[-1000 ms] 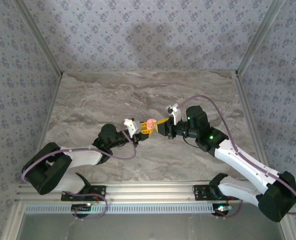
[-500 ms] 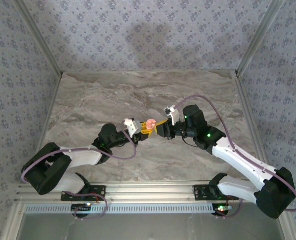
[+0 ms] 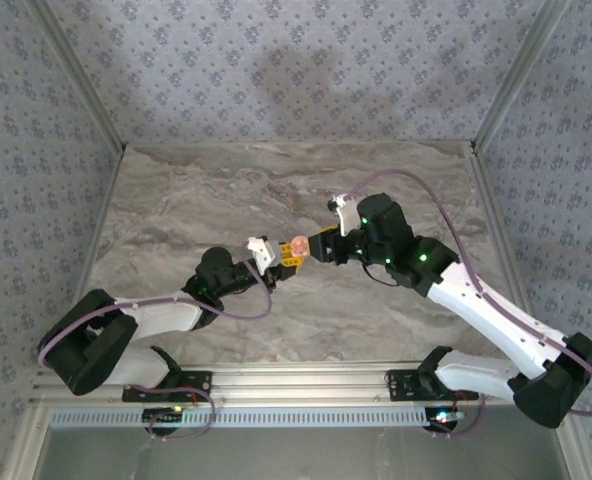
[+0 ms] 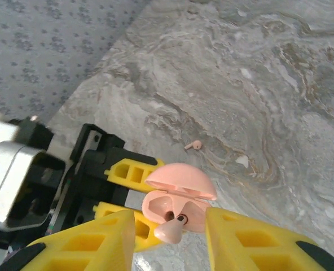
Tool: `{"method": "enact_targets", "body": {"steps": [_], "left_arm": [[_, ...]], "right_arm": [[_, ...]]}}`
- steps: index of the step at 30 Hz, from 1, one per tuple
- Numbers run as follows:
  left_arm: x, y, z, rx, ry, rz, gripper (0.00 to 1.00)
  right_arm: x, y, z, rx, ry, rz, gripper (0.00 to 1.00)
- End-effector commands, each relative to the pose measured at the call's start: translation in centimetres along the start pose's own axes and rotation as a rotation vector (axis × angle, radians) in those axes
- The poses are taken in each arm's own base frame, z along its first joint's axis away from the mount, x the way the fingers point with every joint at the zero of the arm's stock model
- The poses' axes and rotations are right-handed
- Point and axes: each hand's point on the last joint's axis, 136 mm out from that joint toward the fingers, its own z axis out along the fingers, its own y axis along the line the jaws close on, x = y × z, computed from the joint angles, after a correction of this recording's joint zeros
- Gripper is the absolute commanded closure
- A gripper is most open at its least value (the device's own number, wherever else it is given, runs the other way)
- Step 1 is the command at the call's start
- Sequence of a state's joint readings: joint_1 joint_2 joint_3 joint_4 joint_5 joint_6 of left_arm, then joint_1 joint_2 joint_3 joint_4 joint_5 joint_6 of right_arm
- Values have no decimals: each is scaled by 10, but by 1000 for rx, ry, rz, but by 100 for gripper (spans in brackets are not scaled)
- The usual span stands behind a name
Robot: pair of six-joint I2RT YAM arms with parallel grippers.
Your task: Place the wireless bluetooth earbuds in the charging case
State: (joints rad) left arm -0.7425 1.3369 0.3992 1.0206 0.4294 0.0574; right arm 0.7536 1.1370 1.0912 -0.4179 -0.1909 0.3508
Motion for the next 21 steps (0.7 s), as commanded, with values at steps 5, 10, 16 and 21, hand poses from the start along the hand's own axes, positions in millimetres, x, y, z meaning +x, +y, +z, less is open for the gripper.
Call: {"method": "enact_targets", "body": {"steps": [5, 10, 16, 21], "left_arm": [[-20, 1, -1, -17, -49, 43, 85], [-22, 2, -1, -20, -52, 45, 85], [-22, 1, -2, -18, -55, 44, 85], [-23, 1, -2, -20, -56, 48, 86]], "right_arm": [[17, -9, 9, 120, 117, 23, 54], [20, 4, 20, 53, 134, 5, 43], [27, -5, 28, 92, 163, 3, 41], [35, -13, 24, 129, 190, 5, 43]]}}
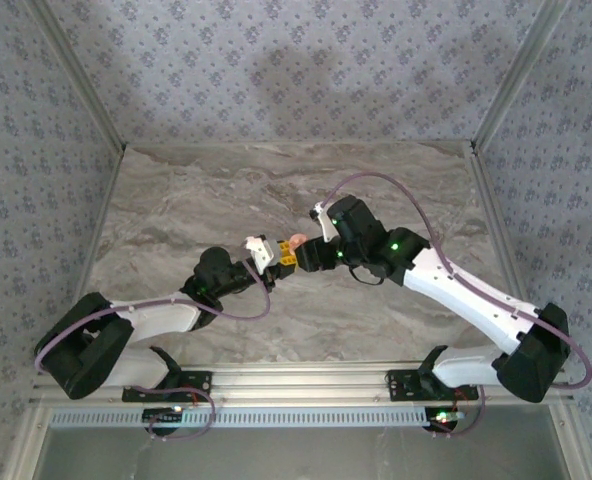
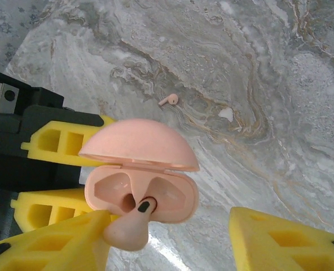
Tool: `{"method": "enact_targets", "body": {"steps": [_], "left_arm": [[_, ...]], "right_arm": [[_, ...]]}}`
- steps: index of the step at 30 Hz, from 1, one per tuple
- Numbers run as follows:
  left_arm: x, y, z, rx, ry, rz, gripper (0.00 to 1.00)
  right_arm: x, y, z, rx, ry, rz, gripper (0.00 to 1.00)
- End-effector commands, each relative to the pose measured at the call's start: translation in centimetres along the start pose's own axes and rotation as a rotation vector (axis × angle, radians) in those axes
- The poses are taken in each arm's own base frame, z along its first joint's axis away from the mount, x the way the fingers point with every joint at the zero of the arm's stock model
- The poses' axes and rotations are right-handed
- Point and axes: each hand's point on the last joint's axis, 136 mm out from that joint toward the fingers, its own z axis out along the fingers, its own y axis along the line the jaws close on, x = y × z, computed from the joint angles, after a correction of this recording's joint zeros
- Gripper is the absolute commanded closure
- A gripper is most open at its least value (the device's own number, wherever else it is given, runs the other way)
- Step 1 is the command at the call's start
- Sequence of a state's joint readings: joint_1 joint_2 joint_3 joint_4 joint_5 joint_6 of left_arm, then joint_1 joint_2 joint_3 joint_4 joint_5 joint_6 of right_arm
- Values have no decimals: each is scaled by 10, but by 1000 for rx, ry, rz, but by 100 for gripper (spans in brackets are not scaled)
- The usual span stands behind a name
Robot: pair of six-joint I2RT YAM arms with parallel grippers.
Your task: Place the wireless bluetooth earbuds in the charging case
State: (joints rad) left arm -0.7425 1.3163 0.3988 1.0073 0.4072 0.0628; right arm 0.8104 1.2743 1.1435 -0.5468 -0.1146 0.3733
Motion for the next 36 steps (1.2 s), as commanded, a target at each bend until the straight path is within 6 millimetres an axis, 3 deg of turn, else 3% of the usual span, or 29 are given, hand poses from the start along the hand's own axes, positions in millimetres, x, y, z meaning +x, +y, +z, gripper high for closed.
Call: {"method": "enact_targets", "body": {"steps": [1, 20, 28, 36], "left_arm": [[-19, -1, 0, 2, -49, 38, 86], [-19, -2, -1, 1, -50, 40, 86], [-20, -2, -2, -2, -51, 42, 86], [-19, -2, -3, -2, -50, 41, 86]], "right_arm": [[-2, -3, -9, 28, -3, -13, 43], [-1, -24, -17, 19, -59, 48, 45], [-14, -6, -30, -113, -143, 2, 46], [-22, 3, -40, -206, -196, 10, 64]]}}
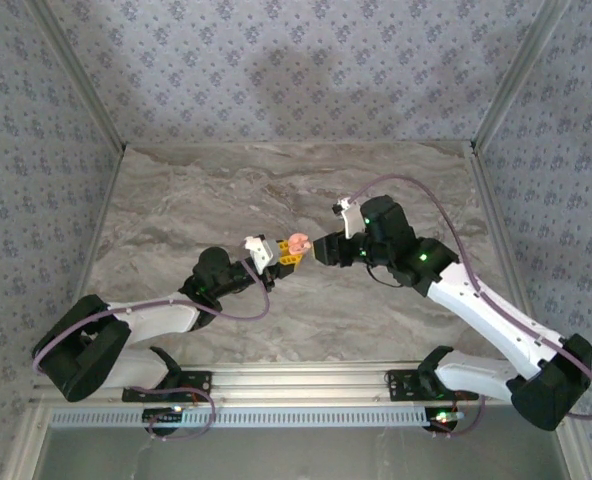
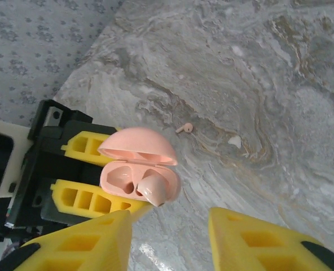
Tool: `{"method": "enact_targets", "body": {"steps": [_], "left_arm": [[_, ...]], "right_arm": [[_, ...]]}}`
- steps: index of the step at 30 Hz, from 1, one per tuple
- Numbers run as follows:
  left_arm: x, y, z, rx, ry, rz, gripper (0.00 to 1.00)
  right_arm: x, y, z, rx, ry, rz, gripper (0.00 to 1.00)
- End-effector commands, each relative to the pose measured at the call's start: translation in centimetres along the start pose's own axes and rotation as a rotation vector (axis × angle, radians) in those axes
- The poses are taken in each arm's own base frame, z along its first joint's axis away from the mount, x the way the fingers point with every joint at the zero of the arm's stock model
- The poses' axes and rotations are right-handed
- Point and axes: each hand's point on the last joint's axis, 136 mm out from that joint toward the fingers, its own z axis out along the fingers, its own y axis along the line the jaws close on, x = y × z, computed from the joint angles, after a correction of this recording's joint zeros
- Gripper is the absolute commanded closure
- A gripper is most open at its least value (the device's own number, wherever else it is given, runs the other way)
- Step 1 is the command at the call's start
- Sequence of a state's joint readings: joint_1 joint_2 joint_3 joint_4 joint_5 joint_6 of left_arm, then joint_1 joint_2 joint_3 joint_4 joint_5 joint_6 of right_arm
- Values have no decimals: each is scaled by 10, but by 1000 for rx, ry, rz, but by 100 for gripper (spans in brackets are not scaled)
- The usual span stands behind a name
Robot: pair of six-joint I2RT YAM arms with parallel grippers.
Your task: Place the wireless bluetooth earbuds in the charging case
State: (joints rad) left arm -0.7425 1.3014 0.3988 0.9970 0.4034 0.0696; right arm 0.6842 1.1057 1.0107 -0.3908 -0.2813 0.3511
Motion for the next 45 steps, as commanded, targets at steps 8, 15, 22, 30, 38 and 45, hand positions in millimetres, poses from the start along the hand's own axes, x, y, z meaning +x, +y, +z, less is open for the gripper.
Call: {"method": "enact_targets", "body": {"steps": [8, 15, 22, 30, 38, 45], "left_arm": [[-17, -2, -2, 4, -48, 35, 86], [-19, -3, -2, 3, -53, 38, 86], [-19, -3, -3, 4, -53, 37, 86], [-22, -3, -4, 4, -57, 42, 86], [-19, -1, -5, -9, -50, 33, 86], [-14, 6, -9, -42, -27, -10, 86]], "right_arm": [[-5, 15, 6, -118, -8, 18, 76], [-1, 13, 13, -117, 13, 26, 80], [0, 11, 18, -116, 14, 29, 83], [-1, 10, 24, -126, 17, 24, 85], [-4, 11, 13, -114, -15, -7, 78], [-10, 4, -2, -73, -107, -77, 67]]}}
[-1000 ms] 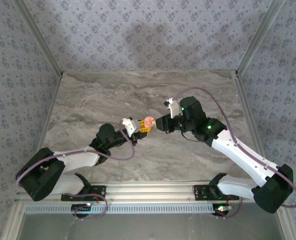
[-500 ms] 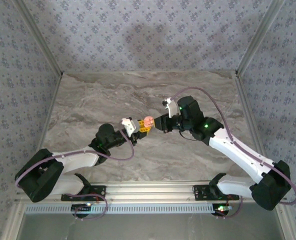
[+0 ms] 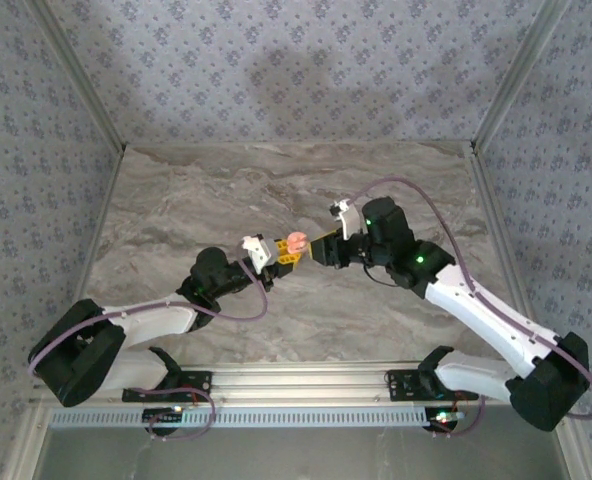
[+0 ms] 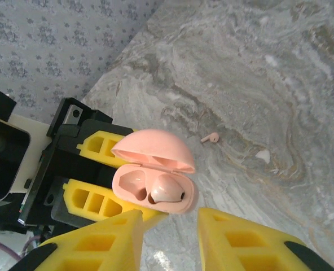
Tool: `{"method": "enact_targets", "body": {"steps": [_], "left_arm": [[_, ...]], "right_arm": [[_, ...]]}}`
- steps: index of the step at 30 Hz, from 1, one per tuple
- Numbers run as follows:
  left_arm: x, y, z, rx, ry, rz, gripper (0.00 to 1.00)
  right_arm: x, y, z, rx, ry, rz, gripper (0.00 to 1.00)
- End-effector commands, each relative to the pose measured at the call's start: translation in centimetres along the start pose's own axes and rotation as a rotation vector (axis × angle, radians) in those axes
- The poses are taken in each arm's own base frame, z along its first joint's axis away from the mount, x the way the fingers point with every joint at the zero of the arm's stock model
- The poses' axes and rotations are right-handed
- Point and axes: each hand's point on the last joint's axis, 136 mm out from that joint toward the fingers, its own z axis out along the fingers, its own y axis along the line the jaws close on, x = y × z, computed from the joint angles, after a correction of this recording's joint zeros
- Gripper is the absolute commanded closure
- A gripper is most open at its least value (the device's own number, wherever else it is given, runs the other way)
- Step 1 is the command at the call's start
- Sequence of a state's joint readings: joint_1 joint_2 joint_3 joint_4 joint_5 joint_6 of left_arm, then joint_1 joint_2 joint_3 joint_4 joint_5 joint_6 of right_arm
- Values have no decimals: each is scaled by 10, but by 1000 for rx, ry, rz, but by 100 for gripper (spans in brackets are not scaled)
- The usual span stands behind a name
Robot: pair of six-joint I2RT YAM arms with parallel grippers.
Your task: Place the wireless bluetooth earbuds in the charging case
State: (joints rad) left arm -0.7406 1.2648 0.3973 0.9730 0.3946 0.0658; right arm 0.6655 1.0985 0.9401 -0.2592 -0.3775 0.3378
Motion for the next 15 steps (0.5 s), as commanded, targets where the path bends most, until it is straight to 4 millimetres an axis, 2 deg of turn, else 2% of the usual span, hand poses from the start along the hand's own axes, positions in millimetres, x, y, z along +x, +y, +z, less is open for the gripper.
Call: {"method": "enact_targets", "body": {"steps": [1, 7, 10, 15], "left_arm": [[-6, 10, -7, -53, -8, -24, 86], [-2, 43, -17, -170, 49, -111, 86], [0, 63, -23, -234, 84, -161, 87], [15, 99, -38, -348, 163, -277, 86]], "right_arm": [[-11, -6, -9, 33, -74, -53, 67], [-7, -24, 0, 114, -13, 19, 67], [0, -32, 12, 146, 41, 61, 67], [12, -49, 32, 232, 123, 127, 67]]}}
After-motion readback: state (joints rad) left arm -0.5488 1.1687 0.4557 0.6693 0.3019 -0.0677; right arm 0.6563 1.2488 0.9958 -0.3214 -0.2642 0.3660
